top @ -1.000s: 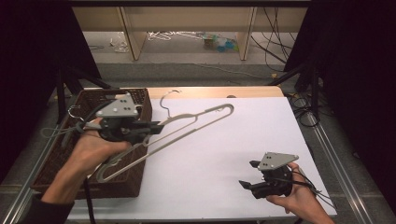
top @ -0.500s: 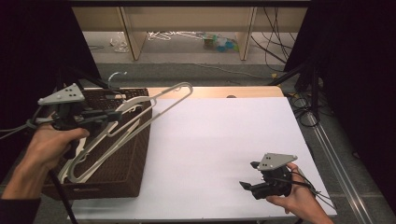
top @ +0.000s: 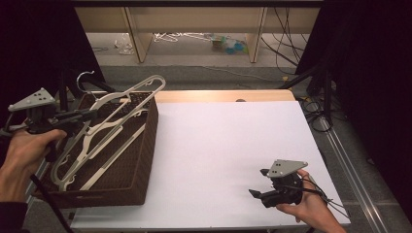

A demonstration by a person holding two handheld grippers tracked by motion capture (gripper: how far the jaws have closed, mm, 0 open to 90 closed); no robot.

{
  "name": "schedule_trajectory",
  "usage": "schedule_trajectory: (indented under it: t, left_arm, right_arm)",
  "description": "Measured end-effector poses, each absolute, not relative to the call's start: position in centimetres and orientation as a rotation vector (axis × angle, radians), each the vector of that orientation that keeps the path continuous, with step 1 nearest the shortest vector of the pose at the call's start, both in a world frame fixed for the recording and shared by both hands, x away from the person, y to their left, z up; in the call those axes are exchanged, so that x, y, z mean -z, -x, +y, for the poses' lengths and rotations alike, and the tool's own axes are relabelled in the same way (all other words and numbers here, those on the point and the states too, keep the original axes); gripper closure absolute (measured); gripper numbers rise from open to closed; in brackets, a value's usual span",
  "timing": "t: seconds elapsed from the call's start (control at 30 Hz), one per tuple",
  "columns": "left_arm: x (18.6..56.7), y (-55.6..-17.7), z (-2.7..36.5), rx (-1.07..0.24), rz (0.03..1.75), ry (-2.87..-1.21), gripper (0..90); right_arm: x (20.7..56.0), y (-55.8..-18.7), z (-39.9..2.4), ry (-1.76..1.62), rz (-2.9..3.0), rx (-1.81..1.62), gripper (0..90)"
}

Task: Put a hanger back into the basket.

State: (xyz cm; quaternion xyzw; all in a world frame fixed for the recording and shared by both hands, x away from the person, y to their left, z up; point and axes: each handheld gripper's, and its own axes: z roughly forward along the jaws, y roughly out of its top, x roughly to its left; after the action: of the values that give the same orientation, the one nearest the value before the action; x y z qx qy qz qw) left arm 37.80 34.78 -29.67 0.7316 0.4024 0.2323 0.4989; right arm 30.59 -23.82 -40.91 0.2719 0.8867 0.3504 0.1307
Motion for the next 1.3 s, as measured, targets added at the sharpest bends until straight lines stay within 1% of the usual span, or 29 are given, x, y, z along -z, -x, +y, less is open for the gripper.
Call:
schedule_trajectory:
  t: [0.17, 0.27, 0.67, 0.87, 1.0, 1.3]
  left_arm:
    - [31.1, -38.4, 36.1, -0.587, 1.002, -1.763, 85.8]
    - [31.9, -38.6, 36.8, -0.611, 0.987, -1.769, 85.8]
    - [34.5, -38.3, 38.7, -0.595, 1.006, -1.763, 85.8]
    - [35.8, -38.3, 38.8, -0.555, 1.026, -1.786, 85.8]
    - [36.8, -38.6, 38.8, -0.491, 1.096, -1.801, 85.8]
    - [38.9, -39.6, 37.8, -0.43, 1.163, -1.845, 85.2]
  right_arm:
    - [41.2, -30.6, -23.6, -0.777, 2.568, -1.025, 26.4]
    - [41.2, -30.6, -23.7, -0.78, 2.587, -1.012, 26.4]
    - [41.5, -30.6, -23.5, -0.774, 2.582, -1.019, 26.4]
    - [41.6, -30.7, -23.6, -0.771, 2.593, -1.009, 26.4]
    - [41.6, -30.7, -23.6, -0.778, 2.606, -1.002, 26.4]
    - [41.7, -30.8, -23.6, -0.781, 2.615, -0.996, 26.4]
